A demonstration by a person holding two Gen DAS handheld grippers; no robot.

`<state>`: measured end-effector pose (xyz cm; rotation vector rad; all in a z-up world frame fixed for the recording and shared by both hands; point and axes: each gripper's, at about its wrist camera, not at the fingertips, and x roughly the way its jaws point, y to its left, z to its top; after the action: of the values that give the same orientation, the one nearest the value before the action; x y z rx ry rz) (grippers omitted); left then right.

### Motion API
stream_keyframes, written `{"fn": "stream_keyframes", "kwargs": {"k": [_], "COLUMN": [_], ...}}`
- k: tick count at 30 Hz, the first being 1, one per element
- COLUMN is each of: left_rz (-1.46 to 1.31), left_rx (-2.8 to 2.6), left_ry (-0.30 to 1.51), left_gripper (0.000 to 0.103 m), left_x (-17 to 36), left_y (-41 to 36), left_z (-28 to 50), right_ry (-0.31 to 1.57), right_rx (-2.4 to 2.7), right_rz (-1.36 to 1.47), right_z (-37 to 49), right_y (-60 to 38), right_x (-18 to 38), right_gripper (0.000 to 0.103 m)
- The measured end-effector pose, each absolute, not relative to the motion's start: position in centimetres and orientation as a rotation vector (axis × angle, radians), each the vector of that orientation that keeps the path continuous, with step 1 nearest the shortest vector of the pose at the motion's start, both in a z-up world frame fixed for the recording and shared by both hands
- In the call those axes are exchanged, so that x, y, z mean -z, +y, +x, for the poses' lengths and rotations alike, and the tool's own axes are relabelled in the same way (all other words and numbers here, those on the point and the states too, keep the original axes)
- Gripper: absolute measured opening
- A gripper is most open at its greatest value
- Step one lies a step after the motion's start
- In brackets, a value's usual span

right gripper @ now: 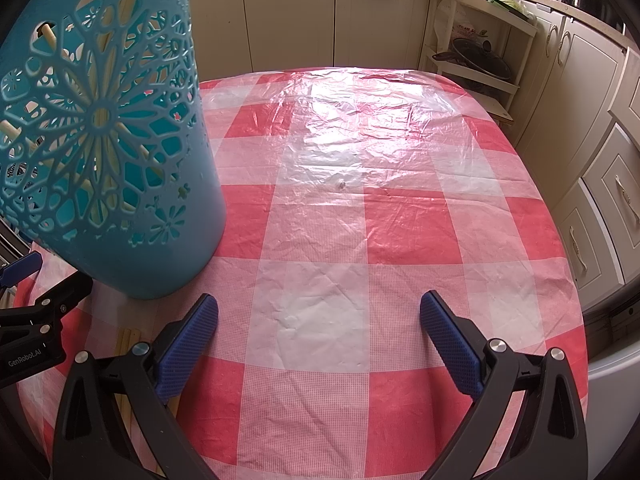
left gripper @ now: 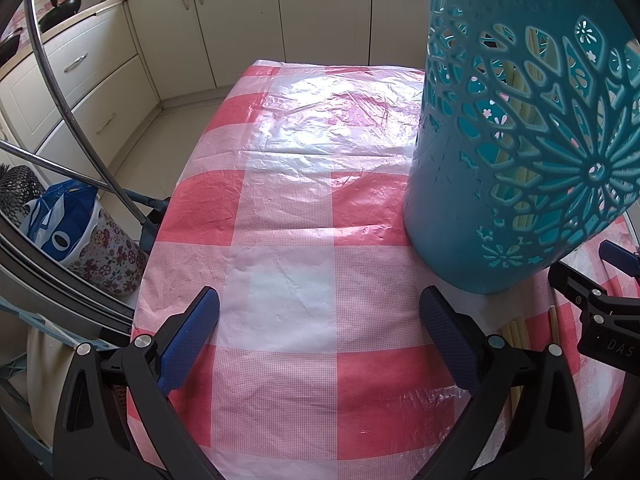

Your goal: Organize utensils

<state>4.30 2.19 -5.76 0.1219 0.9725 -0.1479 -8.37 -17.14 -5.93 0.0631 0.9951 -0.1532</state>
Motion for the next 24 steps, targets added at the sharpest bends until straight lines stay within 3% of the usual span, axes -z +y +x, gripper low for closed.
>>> {"fn": "stream_keyframes", "kwargs": {"k": [24], "left_rz": [0.122], "left_rx": [0.148], "left_ry": [0.973], "left_gripper": [0.096], "left_x": [5.75], "left_y": [2.30], "left_z": [4.30], "right_ry": [0.995], "right_rx": [0.153], "right_rz": [0.063], "right_z": [-8.39], "right_y": [-17.13], "right_x": [5.93], "right_gripper": [0.096]}}
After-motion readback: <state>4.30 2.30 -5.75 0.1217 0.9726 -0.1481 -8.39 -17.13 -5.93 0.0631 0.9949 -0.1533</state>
